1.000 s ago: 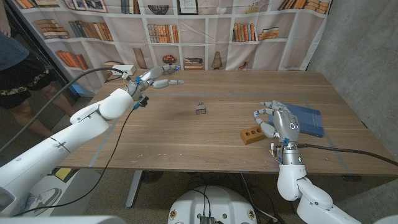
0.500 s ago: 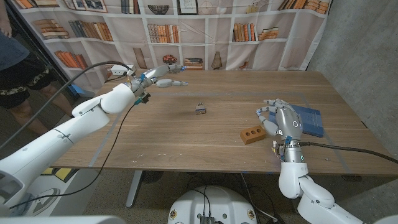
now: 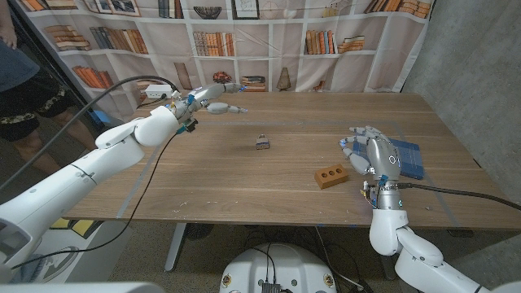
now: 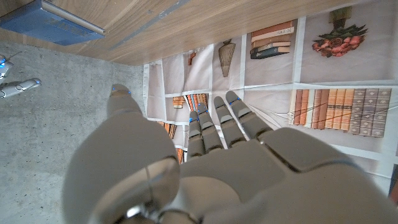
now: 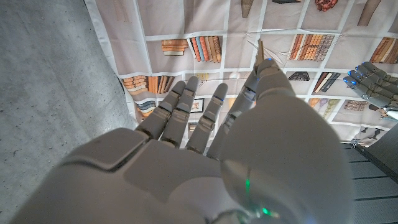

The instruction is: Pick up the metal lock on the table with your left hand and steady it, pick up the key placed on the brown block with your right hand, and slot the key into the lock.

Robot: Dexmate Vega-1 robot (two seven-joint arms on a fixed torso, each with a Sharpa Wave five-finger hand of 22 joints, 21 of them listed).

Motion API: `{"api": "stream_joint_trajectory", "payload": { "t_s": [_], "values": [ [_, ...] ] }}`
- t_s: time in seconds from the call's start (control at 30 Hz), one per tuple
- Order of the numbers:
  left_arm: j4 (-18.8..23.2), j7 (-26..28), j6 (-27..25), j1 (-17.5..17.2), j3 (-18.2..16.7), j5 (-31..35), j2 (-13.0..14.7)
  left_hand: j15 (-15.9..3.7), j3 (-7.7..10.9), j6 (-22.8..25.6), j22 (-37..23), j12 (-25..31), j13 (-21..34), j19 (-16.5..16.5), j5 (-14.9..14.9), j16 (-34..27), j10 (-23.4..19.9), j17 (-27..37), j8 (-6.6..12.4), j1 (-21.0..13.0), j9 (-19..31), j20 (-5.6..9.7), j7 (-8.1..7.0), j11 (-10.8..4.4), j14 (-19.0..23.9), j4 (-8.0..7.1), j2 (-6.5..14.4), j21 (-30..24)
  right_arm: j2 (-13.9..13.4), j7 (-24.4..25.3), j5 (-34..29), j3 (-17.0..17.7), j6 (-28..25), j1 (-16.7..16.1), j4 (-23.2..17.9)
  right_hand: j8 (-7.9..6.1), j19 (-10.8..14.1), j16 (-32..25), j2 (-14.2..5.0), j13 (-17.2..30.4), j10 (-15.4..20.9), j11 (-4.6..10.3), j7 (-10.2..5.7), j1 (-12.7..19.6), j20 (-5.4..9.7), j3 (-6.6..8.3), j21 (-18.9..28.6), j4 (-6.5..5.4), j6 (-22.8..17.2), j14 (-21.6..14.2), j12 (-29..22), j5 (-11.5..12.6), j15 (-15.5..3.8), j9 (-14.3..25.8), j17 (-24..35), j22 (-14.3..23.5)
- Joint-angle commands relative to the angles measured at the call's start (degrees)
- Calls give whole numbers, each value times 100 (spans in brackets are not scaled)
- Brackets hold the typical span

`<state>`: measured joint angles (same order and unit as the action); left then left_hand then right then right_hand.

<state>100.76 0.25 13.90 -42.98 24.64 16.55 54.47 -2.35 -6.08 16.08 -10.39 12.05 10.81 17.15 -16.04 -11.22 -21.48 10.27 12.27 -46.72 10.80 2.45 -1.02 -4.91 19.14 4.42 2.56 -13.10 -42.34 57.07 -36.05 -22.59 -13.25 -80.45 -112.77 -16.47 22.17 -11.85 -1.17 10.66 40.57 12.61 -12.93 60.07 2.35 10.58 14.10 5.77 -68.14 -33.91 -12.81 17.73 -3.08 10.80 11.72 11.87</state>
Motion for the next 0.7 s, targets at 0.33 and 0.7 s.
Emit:
{"api": "stream_joint_trajectory", "payload": {
  "t_s": [0.33, 0.7],
  "values": [
    [-657, -1511, 1079, 1448, 596, 879, 159, -405, -67, -150, -14, -80, 19, 141, -104, 67, 131, 7, -73, -142, 21, 243, -123, -158, -124, 87, -102, -34, 279, -17, -518, -108, -805, -272, -534, 17, 13, 19, -40, 9, 53, -19, 15, 75, 347, -62, 5, -5, -59, -80, 13, 16, -773, 28, 1, 10],
    [-1136, -1998, 1998, 2286, 996, 1745, 29, -406, -95, -504, -21, -157, 27, -213, -201, 147, 511, 19, -157, -248, 30, 274, -138, -163, -557, 124, -120, 126, 414, 202, -852, -297, -1066, -248, -513, 53, 48, 41, -45, 8, 93, -24, 13, 109, 376, -118, 20, -6, -79, -91, 23, 17, -782, 37, -26, 12]
  ]
}}
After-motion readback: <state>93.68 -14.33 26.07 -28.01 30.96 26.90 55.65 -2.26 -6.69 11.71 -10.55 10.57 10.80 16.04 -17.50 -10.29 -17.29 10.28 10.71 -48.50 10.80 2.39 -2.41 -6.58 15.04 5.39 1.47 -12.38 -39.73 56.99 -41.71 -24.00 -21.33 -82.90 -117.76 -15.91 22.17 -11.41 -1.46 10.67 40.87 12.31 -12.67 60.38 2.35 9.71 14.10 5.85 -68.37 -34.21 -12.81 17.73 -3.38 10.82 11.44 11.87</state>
